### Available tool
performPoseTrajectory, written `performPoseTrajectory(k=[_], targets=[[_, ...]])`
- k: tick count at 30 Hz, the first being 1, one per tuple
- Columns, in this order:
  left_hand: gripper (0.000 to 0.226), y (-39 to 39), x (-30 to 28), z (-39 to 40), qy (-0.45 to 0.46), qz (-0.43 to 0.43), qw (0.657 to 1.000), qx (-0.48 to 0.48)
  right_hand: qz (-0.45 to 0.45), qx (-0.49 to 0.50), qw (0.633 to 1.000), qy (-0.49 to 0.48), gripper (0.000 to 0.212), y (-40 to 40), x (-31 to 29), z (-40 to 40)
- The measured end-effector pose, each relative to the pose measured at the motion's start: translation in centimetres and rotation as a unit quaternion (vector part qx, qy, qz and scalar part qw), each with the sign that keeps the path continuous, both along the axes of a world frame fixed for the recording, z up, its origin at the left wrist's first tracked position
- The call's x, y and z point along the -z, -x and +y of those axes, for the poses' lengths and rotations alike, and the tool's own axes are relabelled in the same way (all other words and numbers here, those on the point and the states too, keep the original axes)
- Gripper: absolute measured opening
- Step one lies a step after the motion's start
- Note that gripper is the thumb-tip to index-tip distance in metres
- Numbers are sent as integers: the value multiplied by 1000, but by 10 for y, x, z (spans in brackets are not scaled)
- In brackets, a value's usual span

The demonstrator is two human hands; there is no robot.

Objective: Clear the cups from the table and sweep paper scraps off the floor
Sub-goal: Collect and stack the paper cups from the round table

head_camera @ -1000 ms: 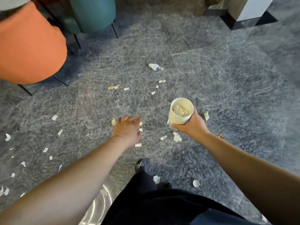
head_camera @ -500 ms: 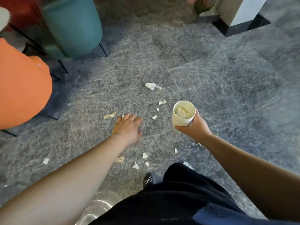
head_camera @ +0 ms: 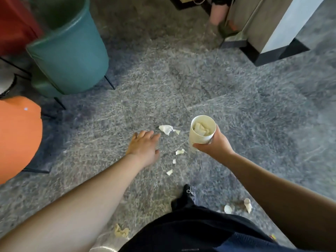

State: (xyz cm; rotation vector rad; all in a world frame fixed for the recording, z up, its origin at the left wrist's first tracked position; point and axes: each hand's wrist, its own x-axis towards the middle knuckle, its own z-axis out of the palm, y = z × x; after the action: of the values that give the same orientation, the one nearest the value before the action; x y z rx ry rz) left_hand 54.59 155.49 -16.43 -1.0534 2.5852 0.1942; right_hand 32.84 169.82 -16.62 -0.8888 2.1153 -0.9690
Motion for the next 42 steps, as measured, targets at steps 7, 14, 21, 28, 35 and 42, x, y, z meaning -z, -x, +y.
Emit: performPoseTrajectory(k=[7, 14, 21, 28, 35, 42], targets=[[68, 77, -10, -112, 1, 13, 1000, -26, 17, -3, 1000, 1, 81, 83, -14, -116], [68, 144, -2, -251, -2, 12, 1000, -1, 11, 26, 1000, 0, 79, 142, -6, -240], [69, 220, -8, -391, 8, 7, 998, 60, 14, 91, 996, 5, 78, 200, -17, -358], [68, 310, -4, -487, 2, 21, 997, 76, 3, 126, 992, 13, 79, 277, -22, -439], [69, 436, -2, -584, 12, 28, 997, 74, 5, 132, 991, 9, 79, 404, -23, -533], [68, 548, -23, -668, 28, 35, 997, 62, 3, 133, 991, 10, 77, 524, -41, -616]])
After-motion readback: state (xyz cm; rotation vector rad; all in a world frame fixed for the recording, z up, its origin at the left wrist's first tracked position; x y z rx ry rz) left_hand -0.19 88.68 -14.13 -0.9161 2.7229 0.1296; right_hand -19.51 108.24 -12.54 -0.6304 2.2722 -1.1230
